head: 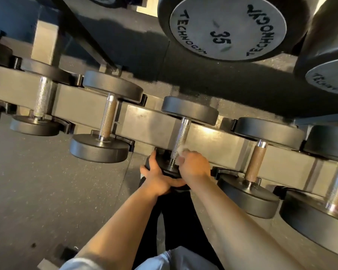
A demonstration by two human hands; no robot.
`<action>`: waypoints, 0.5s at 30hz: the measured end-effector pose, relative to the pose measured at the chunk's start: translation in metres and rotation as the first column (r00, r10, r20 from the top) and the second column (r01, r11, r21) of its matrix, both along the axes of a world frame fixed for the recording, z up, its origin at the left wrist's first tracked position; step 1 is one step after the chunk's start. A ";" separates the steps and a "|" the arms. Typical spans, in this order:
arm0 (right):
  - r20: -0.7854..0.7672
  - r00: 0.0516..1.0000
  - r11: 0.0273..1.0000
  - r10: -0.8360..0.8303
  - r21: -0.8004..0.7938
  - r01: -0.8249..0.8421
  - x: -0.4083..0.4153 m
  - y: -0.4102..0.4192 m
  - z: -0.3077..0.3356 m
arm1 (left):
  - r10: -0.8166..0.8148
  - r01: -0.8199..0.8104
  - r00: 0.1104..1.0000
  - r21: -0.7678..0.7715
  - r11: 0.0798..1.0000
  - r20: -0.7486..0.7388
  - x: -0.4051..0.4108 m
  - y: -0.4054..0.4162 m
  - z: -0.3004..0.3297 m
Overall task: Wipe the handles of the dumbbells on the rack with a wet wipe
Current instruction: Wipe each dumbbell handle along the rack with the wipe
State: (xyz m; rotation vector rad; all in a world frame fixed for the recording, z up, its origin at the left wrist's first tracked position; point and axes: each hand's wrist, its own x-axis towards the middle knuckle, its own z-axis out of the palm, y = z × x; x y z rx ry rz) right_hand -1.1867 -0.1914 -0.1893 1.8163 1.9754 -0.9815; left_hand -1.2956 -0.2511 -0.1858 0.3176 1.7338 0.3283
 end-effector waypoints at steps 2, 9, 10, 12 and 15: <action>0.030 0.985 0.983 0.172 -0.072 -0.170 0.003 0.002 0.003 | -0.002 0.002 1.000 0.004 1.000 0.004 0.000 0.000 0.001; -0.322 0.459 0.559 -0.828 -0.413 0.719 0.009 0.063 -0.008 | 0.018 -0.014 0.998 -0.061 0.998 0.055 0.000 0.007 0.017; -0.345 0.348 0.485 -0.872 -0.506 0.713 0.002 0.068 -0.007 | 0.025 -0.022 0.998 -0.065 0.998 0.055 0.001 0.009 0.020; -0.353 0.336 0.483 -0.873 -0.542 0.687 -0.003 0.067 -0.006 | 0.038 -0.034 0.998 -0.074 0.997 0.047 0.002 0.010 0.020; -0.264 0.779 0.804 -0.569 -0.376 0.460 0.007 0.040 -0.018 | 0.031 -0.027 0.999 -0.092 0.995 0.036 0.001 0.011 0.020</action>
